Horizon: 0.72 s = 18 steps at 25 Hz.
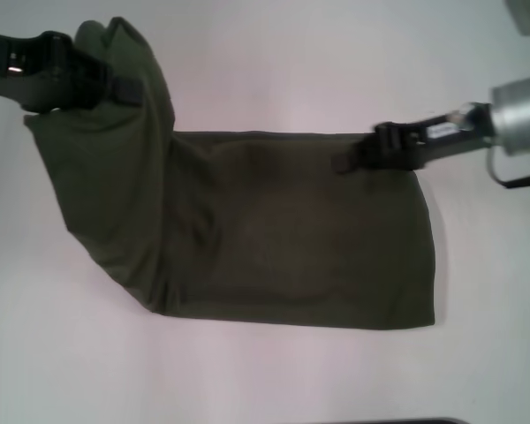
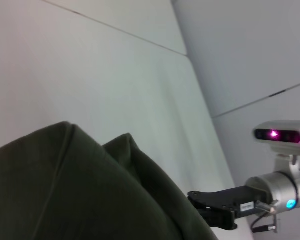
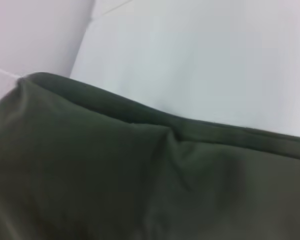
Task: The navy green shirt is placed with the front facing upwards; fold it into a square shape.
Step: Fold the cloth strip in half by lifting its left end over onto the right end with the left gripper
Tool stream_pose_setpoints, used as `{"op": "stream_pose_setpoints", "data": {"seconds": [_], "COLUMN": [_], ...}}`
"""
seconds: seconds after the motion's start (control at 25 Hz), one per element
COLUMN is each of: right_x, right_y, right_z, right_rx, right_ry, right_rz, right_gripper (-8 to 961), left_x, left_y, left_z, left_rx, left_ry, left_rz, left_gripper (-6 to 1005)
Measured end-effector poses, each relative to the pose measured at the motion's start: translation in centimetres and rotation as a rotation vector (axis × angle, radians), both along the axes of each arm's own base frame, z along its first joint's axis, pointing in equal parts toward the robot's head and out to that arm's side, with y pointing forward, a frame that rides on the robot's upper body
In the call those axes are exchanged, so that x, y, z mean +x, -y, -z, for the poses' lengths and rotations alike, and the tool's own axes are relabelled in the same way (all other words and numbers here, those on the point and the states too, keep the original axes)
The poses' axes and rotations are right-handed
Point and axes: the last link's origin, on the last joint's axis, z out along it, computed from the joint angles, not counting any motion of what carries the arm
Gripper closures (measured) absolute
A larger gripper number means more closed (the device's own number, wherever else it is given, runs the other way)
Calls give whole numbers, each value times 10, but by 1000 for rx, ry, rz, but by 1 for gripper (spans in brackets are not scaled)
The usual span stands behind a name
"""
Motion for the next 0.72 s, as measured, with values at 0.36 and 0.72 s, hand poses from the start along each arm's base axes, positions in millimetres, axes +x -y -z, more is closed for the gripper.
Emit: {"op": "stream_pose_setpoints", "data": {"seconds": [0.36, 0.72], "right_x": [51, 69], "right_y": [20, 30], "right_z": [-46, -60], "right_rx": [28, 37], "right_ry": [54, 81], "right_rz": [89, 121], "right_gripper": [934, 933], "left_x": [31, 57], "left_y": [1, 4], "left_z": [26, 56], "left_rx": [-72, -112], "left_ry": [57, 89], "left_rz": [78, 118], "left_gripper": [945, 946]}}
